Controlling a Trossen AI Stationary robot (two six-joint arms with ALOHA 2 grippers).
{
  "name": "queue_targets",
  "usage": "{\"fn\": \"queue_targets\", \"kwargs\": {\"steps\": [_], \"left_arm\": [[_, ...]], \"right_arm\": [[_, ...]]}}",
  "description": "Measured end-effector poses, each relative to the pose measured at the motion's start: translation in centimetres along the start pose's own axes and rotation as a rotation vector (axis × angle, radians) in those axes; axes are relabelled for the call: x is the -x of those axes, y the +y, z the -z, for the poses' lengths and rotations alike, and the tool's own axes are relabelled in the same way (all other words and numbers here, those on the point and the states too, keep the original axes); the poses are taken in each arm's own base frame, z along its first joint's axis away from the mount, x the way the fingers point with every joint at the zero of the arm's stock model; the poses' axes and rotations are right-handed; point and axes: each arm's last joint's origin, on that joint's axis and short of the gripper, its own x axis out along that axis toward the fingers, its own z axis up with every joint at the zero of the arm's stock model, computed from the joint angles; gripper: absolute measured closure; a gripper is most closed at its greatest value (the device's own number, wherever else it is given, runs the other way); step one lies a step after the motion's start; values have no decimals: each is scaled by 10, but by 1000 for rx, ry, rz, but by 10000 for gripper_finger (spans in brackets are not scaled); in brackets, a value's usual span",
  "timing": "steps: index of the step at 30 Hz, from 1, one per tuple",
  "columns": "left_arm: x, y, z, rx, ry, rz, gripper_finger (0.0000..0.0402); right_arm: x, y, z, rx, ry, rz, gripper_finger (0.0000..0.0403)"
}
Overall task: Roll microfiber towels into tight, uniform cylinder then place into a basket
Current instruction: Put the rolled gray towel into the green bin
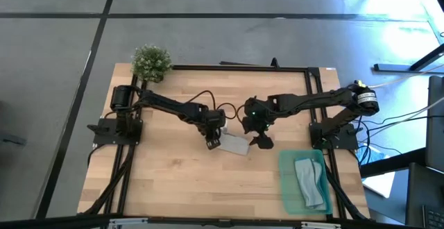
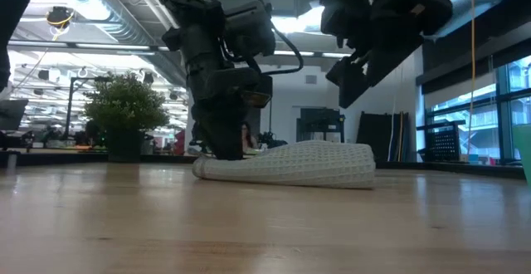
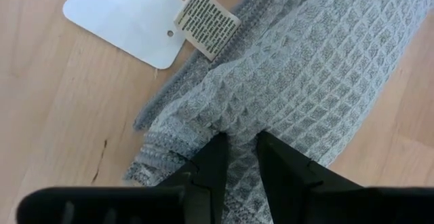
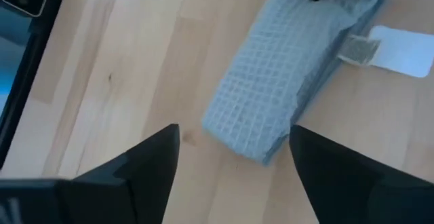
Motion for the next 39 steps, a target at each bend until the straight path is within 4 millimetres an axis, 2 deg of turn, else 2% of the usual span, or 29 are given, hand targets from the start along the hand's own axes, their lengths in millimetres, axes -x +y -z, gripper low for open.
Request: {"fn": "queue_targets", "kwargs": {"steps": [6,13,20,30,39], "left_arm": [[0,-2,-4,-7,-35,20,320],[0,-2,-4,-6,-37,20,320],[0,-2,-4,-6,-40,20,320],[0,-2,-5,-7,-46,20,320],[-1,-4,-11,-14,-112,41,320]], "right_arm": [[-9,-5,-1,-34,3,19,126],[-34,-17,4,-57,80,91,126],[-54,-21,7,-105,89,-60,126],[-58,-22,6,-155,78,-63,126],[-60,-21,6,-187,92,53,126]]}}
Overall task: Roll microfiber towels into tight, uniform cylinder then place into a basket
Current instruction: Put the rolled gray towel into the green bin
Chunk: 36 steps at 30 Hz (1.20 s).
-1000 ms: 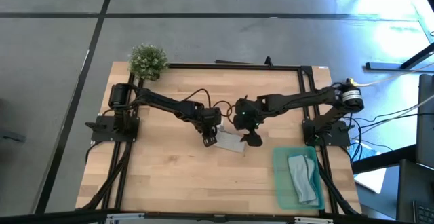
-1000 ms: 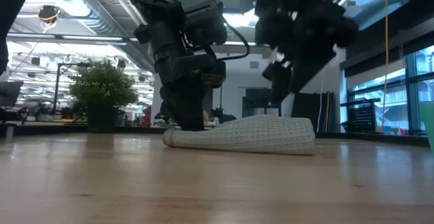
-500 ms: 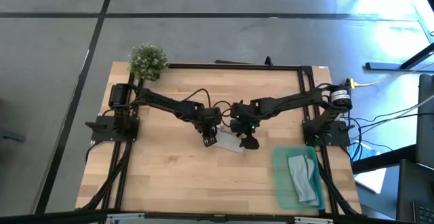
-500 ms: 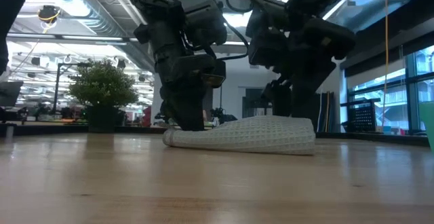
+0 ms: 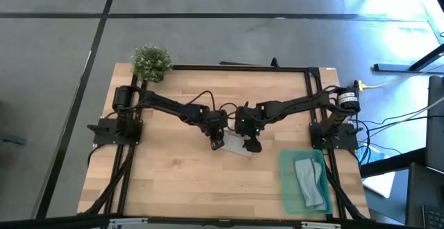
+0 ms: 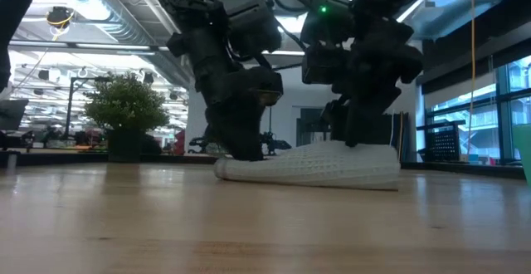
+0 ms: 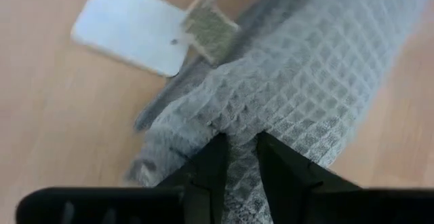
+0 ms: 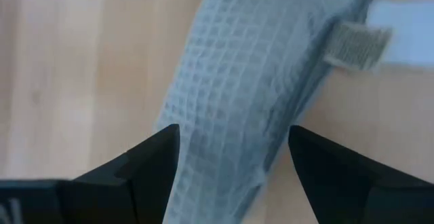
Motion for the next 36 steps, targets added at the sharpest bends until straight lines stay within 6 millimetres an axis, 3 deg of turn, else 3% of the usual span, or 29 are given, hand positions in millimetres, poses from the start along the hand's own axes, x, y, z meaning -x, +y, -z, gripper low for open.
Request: {"fn": "queue_targets", "kwargs": {"steps": [7,18,26,36], "left_arm": [[0,5,-11,42,-183,-192,320],[1,4,-11,44,-194,-197,320],[2,4,-12,44,-195,-194,320],[2,4,-12,43,-196,-192,320]], "right_arm": [[-4,12,0,11,3,55,126],[-10,28,2,-111,16,116,126],[-11,33,0,-189,-4,62,126],[-6,25,1,-522,47,-108,126]]}}
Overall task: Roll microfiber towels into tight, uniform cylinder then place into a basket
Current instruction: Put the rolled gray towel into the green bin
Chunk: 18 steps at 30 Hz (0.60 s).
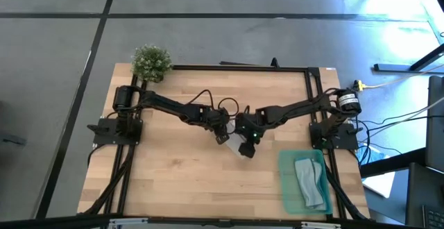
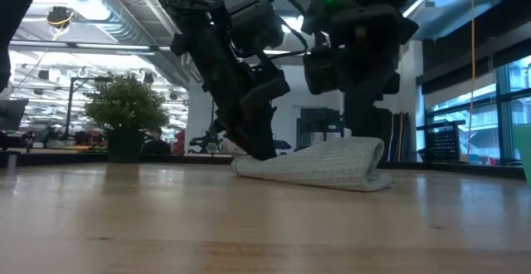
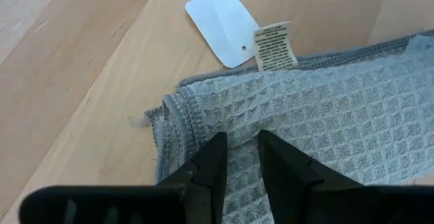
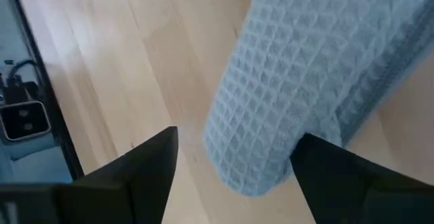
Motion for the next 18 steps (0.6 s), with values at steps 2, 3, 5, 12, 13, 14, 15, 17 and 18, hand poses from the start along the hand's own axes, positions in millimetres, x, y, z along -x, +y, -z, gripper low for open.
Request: {"fn": "queue_targets", "kwargs": {"steps": [2,3,5,12,13,14,15,17,18], "left_arm": [[0,0,0,0,0,0,320],[0,0,0,0,0,0,320],[0,0,0,0,-1,1,320],[0,0,-1,1,-3,1,320],[0,0,-1,1,-3,1,320],[0,0,-1,0,-3,2,320],[0,0,-1,0,-3,2,320],[0,0,-1,0,-3,2,320],[1,0,-1,0,-3,2,320]], "right_arm": [[1,-1,-3,12,-20,-12,126],[1,-1,-4,13,-23,-14,126],[2,-1,-5,23,-33,-18,125],[2,-3,-7,-6,-54,-1,81],[3,-4,-7,-19,-57,2,70],[3,-4,-8,-29,-60,2,57],[3,-4,-8,-40,-63,3,44],[3,-4,-9,-41,-90,22,18],[3,-4,-10,-42,-102,35,11]]}}
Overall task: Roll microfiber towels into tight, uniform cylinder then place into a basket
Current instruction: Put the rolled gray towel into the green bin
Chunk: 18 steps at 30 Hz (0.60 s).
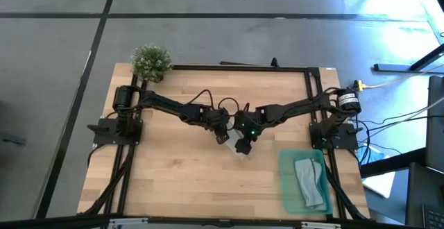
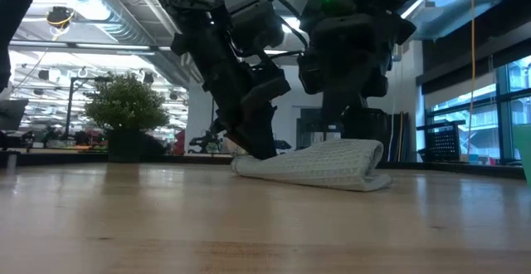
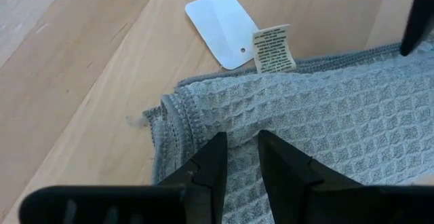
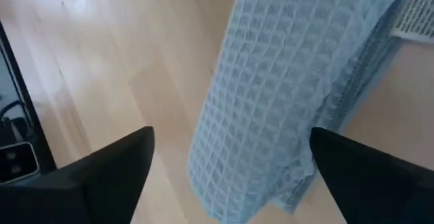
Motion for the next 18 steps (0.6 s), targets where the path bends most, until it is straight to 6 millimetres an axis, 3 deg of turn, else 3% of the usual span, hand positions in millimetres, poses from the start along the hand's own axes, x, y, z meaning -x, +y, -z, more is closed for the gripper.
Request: {"fn": "queue_targets", "kwargs": {"steps": [10,18], "left_arm": [[0,0,0,0,0,0,320],[0,0,0,0,-1,0,320]], "right_arm": [[-1,0,-1,-8,-64,71,4],[-14,-2,-1,22,-78,127,3]]}}
